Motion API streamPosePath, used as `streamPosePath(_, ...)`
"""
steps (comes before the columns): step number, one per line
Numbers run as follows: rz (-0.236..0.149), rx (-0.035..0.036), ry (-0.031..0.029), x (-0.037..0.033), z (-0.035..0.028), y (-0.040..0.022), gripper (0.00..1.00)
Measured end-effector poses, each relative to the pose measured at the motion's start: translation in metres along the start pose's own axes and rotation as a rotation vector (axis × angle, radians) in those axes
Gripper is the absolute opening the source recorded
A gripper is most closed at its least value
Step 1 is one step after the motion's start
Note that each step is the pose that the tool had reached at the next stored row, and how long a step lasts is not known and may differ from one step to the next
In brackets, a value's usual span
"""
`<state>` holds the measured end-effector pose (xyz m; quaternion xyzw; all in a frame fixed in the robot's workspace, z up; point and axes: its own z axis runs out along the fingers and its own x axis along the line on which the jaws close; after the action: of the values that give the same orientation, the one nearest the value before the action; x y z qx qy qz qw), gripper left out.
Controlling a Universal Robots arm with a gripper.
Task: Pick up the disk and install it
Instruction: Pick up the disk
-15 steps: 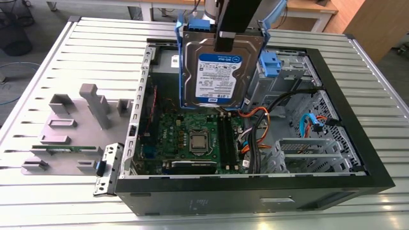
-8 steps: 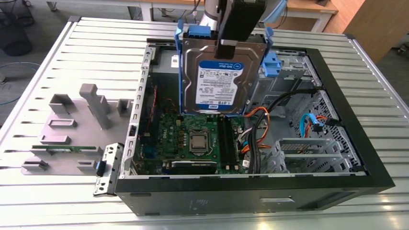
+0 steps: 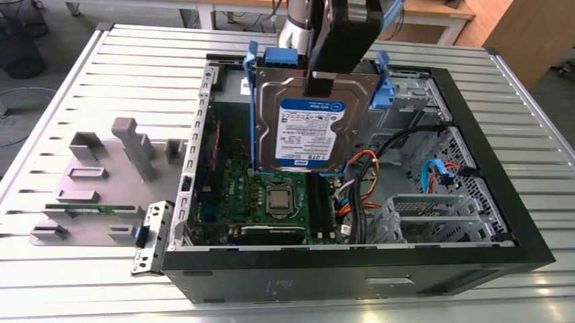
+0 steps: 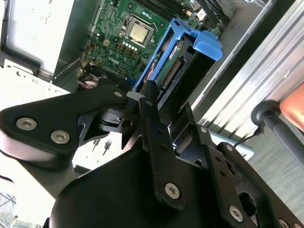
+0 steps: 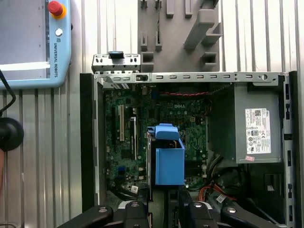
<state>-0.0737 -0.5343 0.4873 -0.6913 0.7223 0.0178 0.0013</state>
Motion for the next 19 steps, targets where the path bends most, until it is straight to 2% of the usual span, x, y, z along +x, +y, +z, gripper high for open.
streamPosePath(11,0.0,0.0001,0.0006,0.023,-0.0005,-0.001,0.35)
streamPosePath(14,0.0,0.0001,0.0013,0.0268,-0.0007,-0.0011,0.35)
streamPosePath(19,0.0,0.0001,0.0018,0.0289,-0.0007,-0.0012,0.35)
